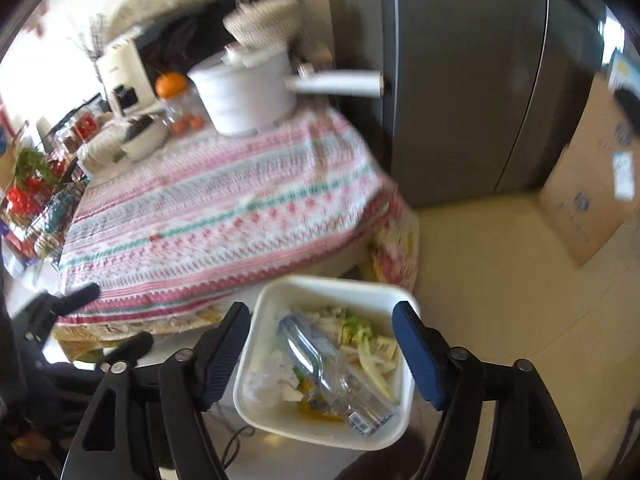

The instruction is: Collect trash

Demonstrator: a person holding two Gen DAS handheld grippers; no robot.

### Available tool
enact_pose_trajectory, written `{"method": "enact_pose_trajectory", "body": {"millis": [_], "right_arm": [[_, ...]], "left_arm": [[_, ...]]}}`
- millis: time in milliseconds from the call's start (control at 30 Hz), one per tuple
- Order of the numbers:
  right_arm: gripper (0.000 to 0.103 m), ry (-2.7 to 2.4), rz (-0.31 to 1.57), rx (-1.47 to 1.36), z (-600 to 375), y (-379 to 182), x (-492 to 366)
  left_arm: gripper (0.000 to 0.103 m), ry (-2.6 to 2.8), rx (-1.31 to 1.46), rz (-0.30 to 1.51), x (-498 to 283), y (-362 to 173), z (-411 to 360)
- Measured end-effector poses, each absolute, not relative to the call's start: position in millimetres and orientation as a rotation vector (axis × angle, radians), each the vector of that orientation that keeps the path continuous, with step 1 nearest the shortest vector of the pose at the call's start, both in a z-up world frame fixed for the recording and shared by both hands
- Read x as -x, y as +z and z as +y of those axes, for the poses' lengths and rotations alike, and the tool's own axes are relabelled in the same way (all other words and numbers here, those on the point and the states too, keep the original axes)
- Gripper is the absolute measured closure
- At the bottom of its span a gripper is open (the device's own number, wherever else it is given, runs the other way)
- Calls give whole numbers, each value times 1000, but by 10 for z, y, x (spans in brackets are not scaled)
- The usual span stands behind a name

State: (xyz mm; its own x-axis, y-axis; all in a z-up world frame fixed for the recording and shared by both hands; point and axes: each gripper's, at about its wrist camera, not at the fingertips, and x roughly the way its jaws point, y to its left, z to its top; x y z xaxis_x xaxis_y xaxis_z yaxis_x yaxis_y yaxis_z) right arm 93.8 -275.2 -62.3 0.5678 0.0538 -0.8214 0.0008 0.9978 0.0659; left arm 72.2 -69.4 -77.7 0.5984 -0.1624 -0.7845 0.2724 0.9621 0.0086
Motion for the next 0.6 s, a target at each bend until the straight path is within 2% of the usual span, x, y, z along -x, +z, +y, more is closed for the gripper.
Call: {"method": "enact_pose_trajectory", "body": {"millis": [67,267,600], "right_arm": [[17,7,897,-41,-2625,-458,-729],[15,-72,786,-1,-2423,-233,-308],[15,-63,727,22,-2283,-143,-164]], "left_arm": [[3,-217,-132,871,-609,-664,-653],[3,-178,-102,832,-376,-537,-535],[3,-117,-74,770,-277,-399,-377]]}}
